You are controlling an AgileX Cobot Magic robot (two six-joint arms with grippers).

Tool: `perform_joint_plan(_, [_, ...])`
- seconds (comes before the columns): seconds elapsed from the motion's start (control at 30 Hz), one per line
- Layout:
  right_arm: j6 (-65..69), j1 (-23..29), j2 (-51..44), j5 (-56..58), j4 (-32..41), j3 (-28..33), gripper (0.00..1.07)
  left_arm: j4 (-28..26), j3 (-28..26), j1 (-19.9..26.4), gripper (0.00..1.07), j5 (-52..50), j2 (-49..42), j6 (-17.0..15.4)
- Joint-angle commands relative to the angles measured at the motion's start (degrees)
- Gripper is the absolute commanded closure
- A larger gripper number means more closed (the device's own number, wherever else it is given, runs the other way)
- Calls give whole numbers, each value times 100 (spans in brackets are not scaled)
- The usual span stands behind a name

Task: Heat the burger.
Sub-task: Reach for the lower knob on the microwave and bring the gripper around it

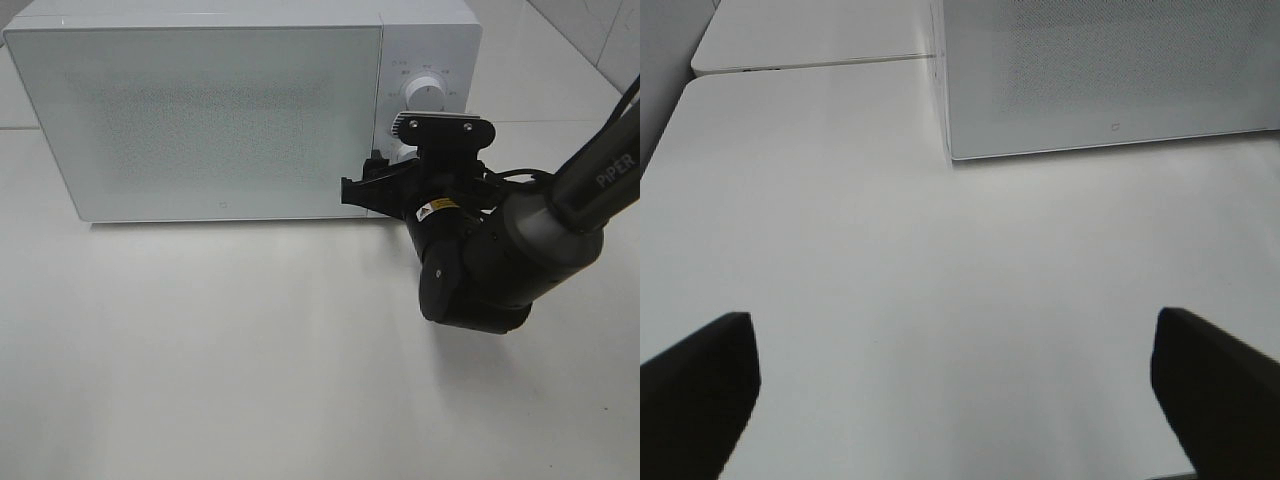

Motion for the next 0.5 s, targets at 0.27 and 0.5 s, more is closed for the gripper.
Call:
perform_joint_plan(0.27, [-132,-29,-126,-258,-17,-86,39,-40,6,34,7,-63,-120,6])
perform_joint_plan(0.5, [-132,-34,-126,-527,-23,-86,92,-40,6,34,7,-63,-120,6])
